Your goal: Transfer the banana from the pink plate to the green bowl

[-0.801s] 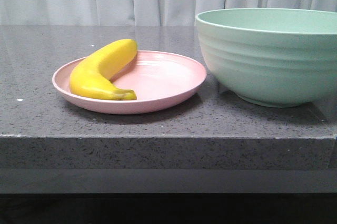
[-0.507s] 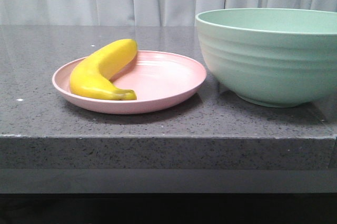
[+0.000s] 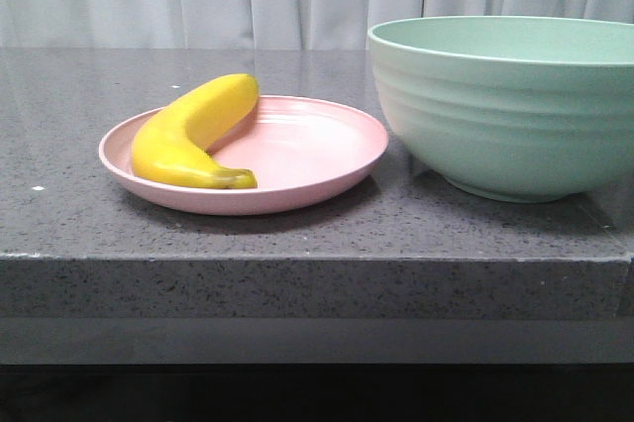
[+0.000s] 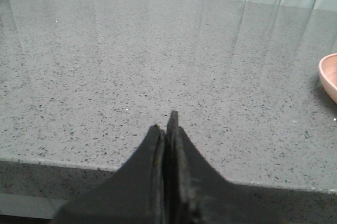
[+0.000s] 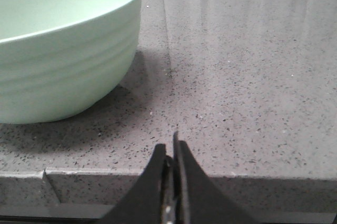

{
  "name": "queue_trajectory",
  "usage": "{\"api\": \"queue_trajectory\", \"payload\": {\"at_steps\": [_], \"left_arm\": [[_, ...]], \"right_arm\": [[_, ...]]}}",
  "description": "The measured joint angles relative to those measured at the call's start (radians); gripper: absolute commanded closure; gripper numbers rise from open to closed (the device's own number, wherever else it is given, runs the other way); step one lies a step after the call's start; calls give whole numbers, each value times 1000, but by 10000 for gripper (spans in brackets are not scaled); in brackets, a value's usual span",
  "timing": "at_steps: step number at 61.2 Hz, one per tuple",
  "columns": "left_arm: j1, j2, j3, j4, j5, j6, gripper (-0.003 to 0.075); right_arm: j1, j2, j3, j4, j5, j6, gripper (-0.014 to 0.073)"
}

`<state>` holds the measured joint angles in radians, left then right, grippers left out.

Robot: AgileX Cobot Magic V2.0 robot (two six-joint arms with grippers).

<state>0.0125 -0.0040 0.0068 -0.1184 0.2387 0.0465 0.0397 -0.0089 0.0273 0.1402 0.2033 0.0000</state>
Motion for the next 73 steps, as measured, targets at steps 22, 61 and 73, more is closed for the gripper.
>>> {"api": "queue_trajectory", "payload": {"at_steps": [22, 61, 73], "left_arm": [[0, 0, 0, 14, -13, 0, 741], [-4, 16, -134, -6, -75, 0, 741], [-27, 210, -349, 31, 6, 0, 741]], "right_arm": [[0, 0, 0, 0, 0, 0, 662], [0, 0, -86, 2, 11, 0, 662], [0, 70, -292, 2, 62, 0, 662]]}}
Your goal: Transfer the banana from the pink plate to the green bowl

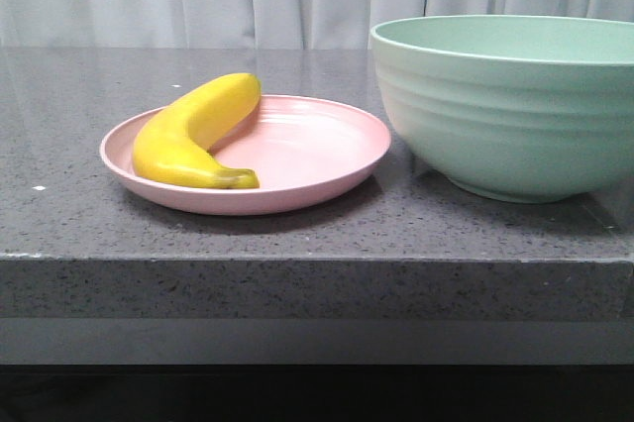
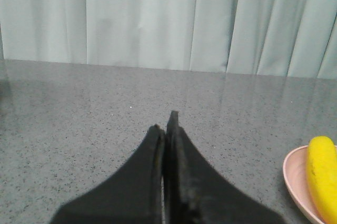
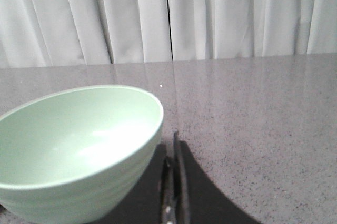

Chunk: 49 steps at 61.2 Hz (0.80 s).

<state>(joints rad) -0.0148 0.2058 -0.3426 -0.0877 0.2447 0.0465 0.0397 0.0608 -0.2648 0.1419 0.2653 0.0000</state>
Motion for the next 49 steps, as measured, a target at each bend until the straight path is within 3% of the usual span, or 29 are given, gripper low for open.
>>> {"api": "queue_trajectory", "payload": {"at_steps": [19, 24, 29, 35, 38, 42, 49], "left_arm": [[-2, 201, -97, 3, 23, 0, 734], [-2, 203, -99, 3, 23, 0, 667], [-2, 203, -99, 3, 23, 0, 512], [-2, 203, -99, 3, 24, 0, 239], [-2, 204, -99, 3, 24, 0, 144], [-2, 204, -99, 3, 24, 0, 80], [-2, 204, -99, 3, 24, 0, 90]], "right_arm": [[0, 252, -163, -9, 107, 0, 660], [0, 262, -167, -10, 114, 0, 624], [0, 265, -167, -10, 114, 0, 472], [0, 265, -168, -10, 114, 0, 185], [0, 265, -168, -10, 114, 0, 59], [0, 265, -168, -10, 114, 0, -76], [0, 265, -168, -10, 114, 0, -50]]}}
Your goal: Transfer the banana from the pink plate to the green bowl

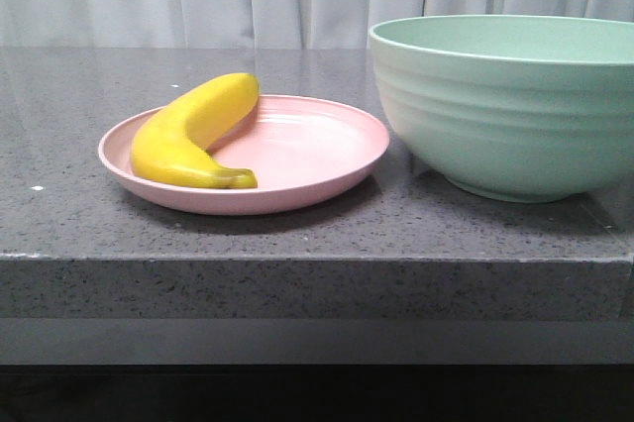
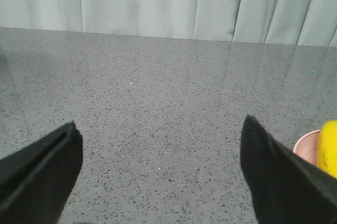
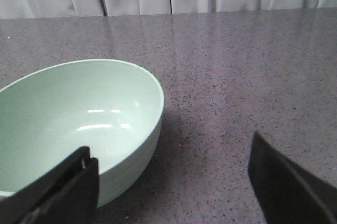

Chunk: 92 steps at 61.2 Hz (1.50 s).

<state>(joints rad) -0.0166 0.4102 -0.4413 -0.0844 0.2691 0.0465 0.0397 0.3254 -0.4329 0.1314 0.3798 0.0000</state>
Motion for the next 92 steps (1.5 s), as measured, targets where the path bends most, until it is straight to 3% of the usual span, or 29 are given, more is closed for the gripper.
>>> {"api": "queue_trajectory", "payload": {"at_steps": [16, 39, 56, 74, 92], "left_arm": [[-29, 35, -35, -20, 48, 3, 103], [-340, 467, -346, -31, 318, 41, 103], [-509, 802, -519, -67, 380, 44, 103], [-528, 1015, -646, -118, 435, 44, 103], [-528, 1113, -663, -122, 436, 44, 103]], "right_arm": [[0, 0, 0, 0, -27, 0, -50], [0, 0, 0, 0, -29, 0, -50], [0, 0, 0, 0, -25, 0, -50], [0, 0, 0, 0, -19, 0, -50], [0, 0, 0, 0, -18, 0, -50]]}}
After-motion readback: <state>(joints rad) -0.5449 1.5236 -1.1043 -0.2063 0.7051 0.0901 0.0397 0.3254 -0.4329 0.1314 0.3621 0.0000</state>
